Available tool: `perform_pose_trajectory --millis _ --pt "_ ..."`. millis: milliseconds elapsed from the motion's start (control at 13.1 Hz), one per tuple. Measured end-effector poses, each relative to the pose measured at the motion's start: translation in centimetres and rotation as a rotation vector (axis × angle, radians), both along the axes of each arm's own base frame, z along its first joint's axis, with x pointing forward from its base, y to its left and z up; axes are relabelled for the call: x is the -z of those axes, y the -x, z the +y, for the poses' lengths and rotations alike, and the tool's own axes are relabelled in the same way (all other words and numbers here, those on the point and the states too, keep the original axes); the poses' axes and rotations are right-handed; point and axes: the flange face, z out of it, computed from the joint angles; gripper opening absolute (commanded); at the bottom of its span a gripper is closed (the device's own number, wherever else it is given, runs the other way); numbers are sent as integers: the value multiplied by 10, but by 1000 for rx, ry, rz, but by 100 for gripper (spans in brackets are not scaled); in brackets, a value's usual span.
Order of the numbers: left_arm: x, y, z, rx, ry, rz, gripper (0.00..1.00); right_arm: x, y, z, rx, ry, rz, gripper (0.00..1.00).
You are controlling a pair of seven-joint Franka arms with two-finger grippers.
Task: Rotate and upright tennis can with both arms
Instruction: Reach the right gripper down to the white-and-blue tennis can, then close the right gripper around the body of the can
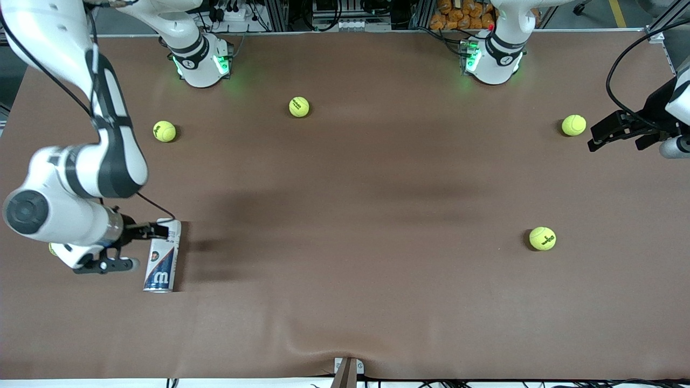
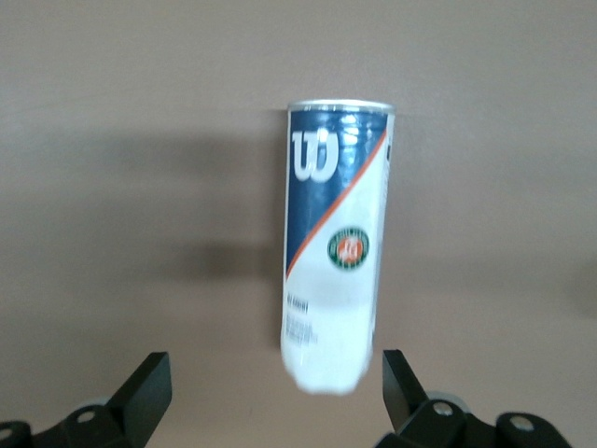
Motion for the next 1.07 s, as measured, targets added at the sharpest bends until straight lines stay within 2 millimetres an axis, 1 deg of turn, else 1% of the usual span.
perform_pose_trajectory --millis 152,229,305,381,534,686,915,1067 --pt "0 0 0 0 0 0 100 42 -5 -8 7 7 6 100" --pt "0 0 0 0 0 0 100 60 -6 -14 4 9 10 100" --pt "0 0 0 0 0 0 100 73 -7 -24 -4 11 16 100" --pt "0 0 0 0 0 0 100 82 -6 -35 -5 10 26 100" --pt "0 0 0 0 0 0 100 88 -4 -54 5 8 36 100" --pt "0 0 0 0 0 0 100 89 -3 -62 16 7 38 100" --pt "0 0 0 0 0 0 100 89 -4 -62 28 -10 31 100" --pt "0 0 0 0 0 0 100 88 -6 -54 53 -54 14 100"
